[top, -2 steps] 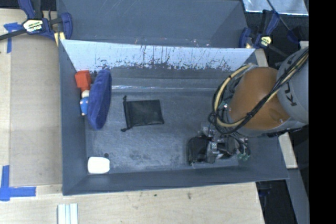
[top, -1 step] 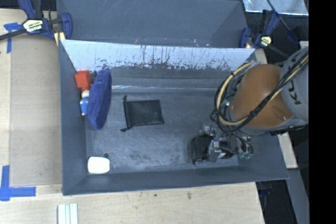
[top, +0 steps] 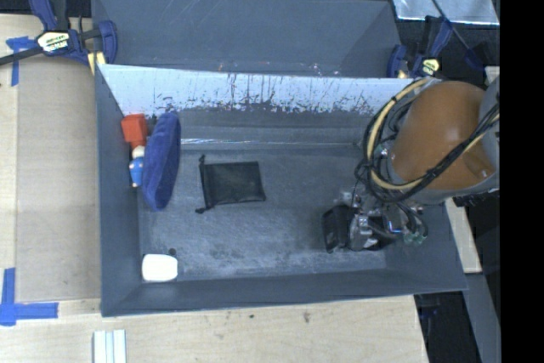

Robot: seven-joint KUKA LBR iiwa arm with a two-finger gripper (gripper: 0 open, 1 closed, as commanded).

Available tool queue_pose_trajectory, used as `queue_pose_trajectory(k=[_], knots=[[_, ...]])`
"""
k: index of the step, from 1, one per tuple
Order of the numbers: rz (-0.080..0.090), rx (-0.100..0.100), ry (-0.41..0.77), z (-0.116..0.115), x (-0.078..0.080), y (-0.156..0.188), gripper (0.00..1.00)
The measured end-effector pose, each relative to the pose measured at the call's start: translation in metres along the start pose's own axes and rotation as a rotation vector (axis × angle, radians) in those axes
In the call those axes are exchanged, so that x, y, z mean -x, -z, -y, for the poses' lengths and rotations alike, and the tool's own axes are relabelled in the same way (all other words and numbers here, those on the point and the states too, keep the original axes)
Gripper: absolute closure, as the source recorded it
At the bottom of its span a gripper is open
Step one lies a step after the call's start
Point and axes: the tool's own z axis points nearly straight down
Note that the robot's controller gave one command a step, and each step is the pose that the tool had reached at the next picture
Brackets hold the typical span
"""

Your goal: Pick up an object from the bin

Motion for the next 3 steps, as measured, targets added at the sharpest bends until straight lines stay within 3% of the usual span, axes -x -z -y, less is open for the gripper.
queue_pose_trajectory(k=[2, 3], knots=[[-0.002, 0.000, 0.003, 0.000, -0.001, 0.017, 1.00], [-0.002, 0.000, 0.004, 0.001, -0.001, 0.049, 1.00]])
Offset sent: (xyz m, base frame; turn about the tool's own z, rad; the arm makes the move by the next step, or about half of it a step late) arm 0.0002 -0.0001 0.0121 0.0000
